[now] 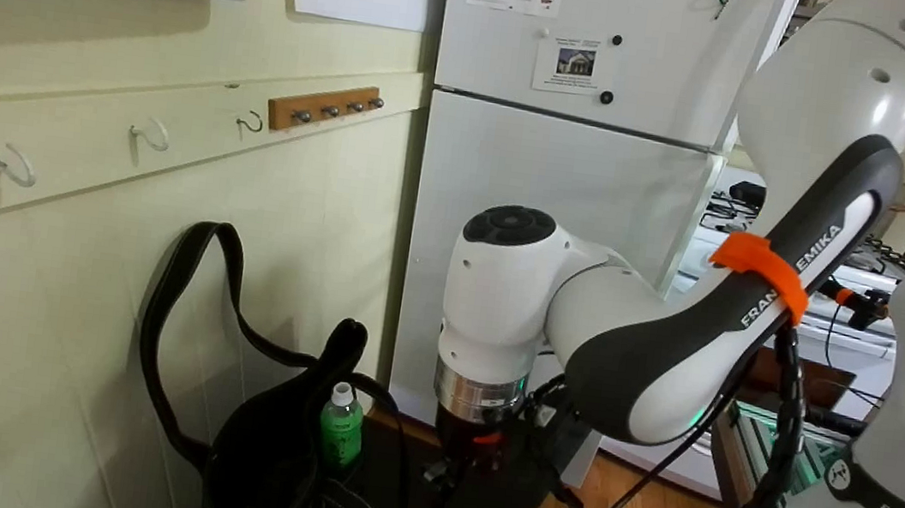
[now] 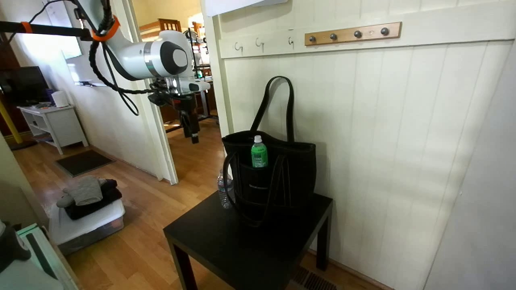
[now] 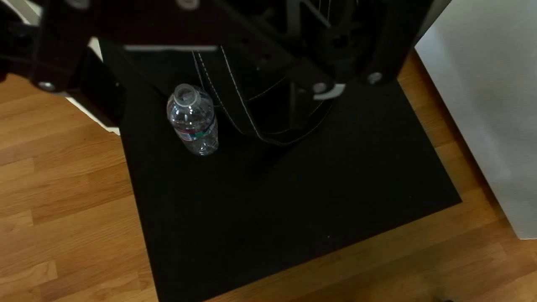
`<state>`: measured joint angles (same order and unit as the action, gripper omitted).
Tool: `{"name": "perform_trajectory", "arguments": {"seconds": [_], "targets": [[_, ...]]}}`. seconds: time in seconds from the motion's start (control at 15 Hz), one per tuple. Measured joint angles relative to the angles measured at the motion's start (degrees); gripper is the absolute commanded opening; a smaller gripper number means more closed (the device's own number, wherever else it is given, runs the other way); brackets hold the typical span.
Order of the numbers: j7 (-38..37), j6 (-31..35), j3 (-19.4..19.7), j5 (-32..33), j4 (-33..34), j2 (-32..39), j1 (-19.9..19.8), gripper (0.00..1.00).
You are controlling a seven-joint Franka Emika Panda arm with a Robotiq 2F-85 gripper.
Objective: Put the bottle in the bag
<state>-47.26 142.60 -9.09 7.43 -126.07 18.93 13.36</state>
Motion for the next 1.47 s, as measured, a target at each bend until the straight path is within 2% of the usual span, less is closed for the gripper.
{"name": "perform_trajectory", "arguments": {"seconds": [0.2,0.87,1.47], "targets": [[-0.16,1.06,1.95,0.12,3.41,5.36,1.84,1.00],[0.07,12.57,8.62,0.61,14.22,21.49,10.55,1.00],[2.25,13.32,13.38,0.59,24.15,30.65,13.53,1.00]]}}
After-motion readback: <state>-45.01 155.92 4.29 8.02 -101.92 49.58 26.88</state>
